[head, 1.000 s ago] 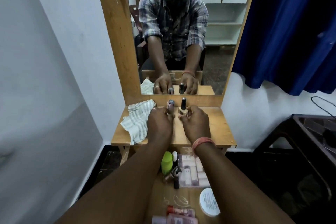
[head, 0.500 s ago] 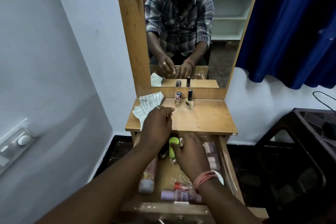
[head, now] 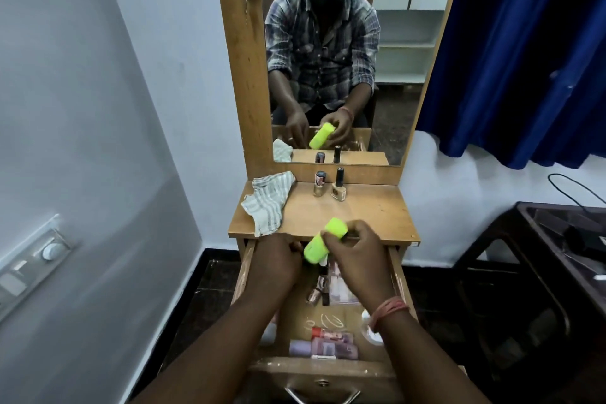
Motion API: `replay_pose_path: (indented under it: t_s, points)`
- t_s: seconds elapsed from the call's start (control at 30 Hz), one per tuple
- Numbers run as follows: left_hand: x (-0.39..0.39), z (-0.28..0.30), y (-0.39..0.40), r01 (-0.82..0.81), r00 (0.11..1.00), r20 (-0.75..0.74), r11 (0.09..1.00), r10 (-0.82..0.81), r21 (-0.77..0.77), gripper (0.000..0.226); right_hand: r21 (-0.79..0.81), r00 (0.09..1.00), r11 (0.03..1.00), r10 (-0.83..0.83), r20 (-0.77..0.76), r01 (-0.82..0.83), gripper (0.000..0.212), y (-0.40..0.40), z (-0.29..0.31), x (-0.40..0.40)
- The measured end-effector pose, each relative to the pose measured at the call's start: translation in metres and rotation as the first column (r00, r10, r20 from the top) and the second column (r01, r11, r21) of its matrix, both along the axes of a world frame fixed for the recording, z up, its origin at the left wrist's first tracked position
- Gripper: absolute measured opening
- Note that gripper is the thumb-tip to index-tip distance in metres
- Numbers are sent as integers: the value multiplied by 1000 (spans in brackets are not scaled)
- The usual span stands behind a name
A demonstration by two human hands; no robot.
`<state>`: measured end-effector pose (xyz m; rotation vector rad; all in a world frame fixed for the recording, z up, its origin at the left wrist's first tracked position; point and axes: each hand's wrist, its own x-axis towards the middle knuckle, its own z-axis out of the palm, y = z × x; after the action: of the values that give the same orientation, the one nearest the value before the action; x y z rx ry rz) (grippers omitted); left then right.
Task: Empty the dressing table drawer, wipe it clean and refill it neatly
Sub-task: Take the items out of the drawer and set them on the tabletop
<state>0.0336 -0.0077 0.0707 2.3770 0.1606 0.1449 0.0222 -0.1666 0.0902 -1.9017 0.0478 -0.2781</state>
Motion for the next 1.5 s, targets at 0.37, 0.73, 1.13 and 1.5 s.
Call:
replay_pose_path:
  t_s: [0.37, 0.73, 1.13, 1.5]
  points:
    - [-12, -15, -10, -36, 998, 51, 989, 29, 145, 21, -171, 968, 955, -228, 102, 243, 22, -36, 29, 66]
    - [-25, -21, -7, 1, 1000, -7, 997, -1, 71, 41, -258, 979, 945, -181, 99, 201, 34, -19, -6, 85]
    - [-19, 43, -3, -29, 993, 112, 994, 40, -103, 26, -300, 989, 944, -112, 100, 137, 35, -28, -22, 91]
    - [82, 66, -29, -15, 969, 242, 995, 39, -102, 29, -249, 992, 963, -82, 99, 105, 28, -30, -29, 101]
